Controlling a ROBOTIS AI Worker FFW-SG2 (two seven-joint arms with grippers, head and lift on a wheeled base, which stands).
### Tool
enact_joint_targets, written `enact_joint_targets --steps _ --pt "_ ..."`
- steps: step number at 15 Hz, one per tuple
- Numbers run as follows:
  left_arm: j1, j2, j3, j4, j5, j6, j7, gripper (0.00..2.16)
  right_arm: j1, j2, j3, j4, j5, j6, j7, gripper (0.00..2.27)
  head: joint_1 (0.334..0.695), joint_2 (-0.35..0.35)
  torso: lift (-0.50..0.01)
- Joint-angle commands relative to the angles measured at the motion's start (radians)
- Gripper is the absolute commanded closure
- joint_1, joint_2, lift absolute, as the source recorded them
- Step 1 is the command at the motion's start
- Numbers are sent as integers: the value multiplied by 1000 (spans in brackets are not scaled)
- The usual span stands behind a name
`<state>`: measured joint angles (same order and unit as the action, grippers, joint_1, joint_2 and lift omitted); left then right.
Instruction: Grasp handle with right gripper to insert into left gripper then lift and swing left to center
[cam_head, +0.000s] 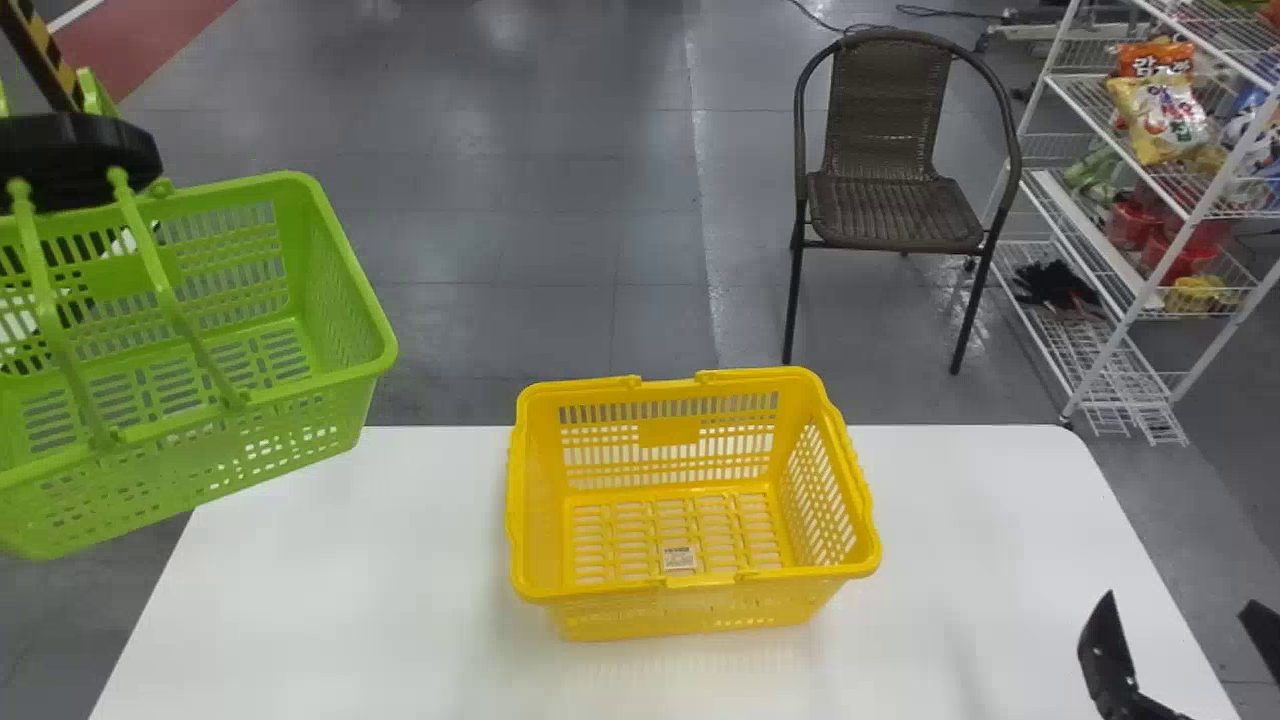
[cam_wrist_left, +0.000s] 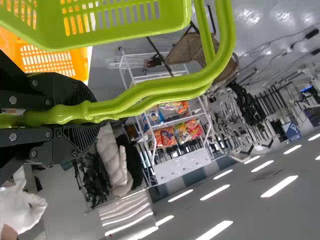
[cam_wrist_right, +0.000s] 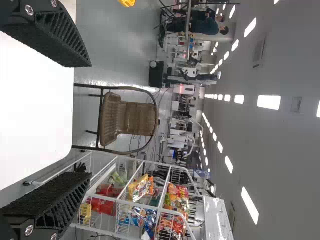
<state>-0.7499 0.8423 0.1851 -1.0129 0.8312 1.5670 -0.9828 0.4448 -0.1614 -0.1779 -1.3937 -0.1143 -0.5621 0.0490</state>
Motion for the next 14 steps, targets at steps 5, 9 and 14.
enact_joint_targets --steps 5,9,14 --pt "537 14 370 -326 80 4 -17 2061 0 -1 -6 2 -1 0 0 16 695 97 0" --pt "876 -45 587 -563 163 4 -17 2061 0 -3 -15 4 -1 0 -1 16 695 109 0" --pt "1140 -196 694 -820 203 4 -27 2061 -14 -6 -17 2 1 6 -1 16 695 71 0"
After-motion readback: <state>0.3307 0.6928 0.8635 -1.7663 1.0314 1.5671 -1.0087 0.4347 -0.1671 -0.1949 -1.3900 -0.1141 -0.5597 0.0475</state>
